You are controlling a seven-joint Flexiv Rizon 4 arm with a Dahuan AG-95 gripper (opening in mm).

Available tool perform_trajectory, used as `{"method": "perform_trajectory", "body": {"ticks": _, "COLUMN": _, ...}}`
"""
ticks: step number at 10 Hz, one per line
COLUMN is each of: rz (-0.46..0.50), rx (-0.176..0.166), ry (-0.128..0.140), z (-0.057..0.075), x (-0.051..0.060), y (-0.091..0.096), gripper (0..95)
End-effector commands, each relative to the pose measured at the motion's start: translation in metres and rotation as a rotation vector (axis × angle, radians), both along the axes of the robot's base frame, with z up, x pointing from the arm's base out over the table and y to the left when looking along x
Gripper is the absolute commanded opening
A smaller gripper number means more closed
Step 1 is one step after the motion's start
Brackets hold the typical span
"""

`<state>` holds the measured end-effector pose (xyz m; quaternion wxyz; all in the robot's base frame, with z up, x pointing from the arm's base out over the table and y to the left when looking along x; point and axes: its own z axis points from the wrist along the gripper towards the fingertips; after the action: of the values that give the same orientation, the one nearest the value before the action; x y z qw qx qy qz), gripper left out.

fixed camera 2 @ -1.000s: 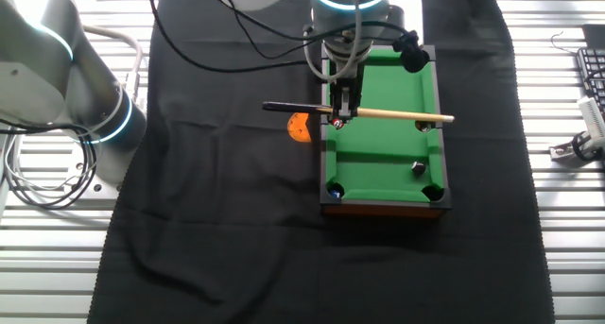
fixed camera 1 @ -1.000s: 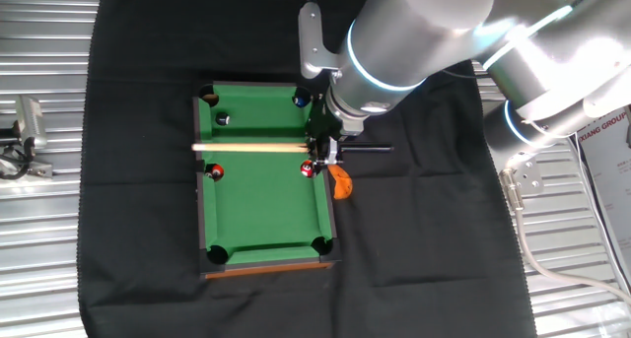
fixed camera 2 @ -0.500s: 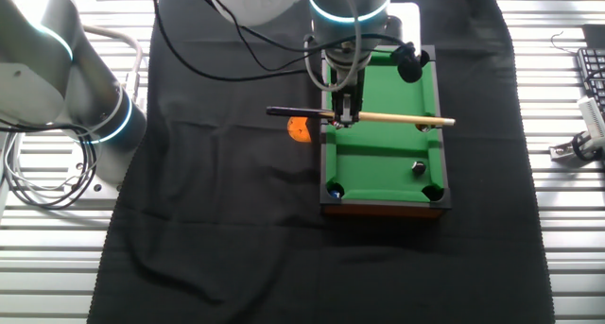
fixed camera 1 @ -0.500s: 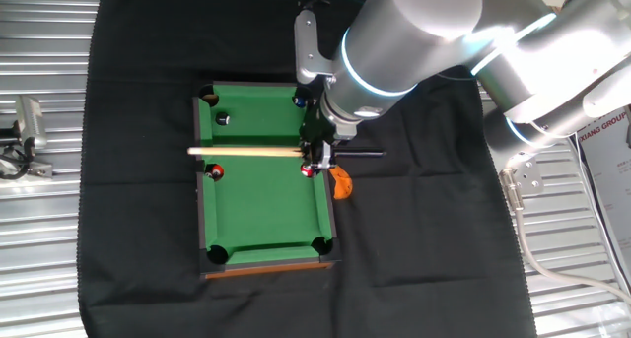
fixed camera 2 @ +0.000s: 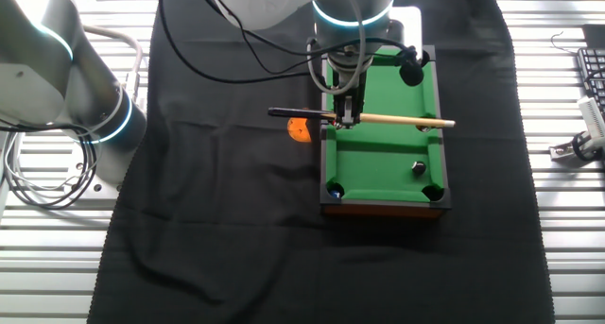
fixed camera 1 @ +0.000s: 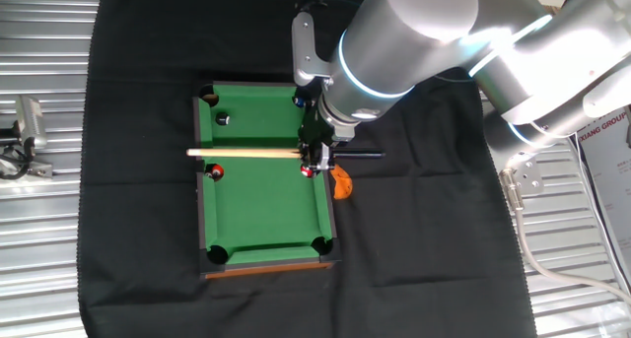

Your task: Hit the pool ball

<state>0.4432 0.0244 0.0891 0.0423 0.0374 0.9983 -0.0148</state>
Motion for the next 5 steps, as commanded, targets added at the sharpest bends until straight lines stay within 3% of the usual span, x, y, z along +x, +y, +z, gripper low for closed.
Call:
{"method": "perform_trajectory", "body": {"ticks": 1, "rz": 0.0, "rx": -0.002, "ry": 0.002, "z": -0.0001, "x": -0.0001, "y": -0.0002, "gripper": 0.0}}
{"method": "perform_trajectory", "body": {"ticks": 5, "rz": -0.001, "rx": 0.0, "ry": 0.005, "z": -0.0004, "x": 0.0, "y": 0.0004, "gripper": 0.0}}
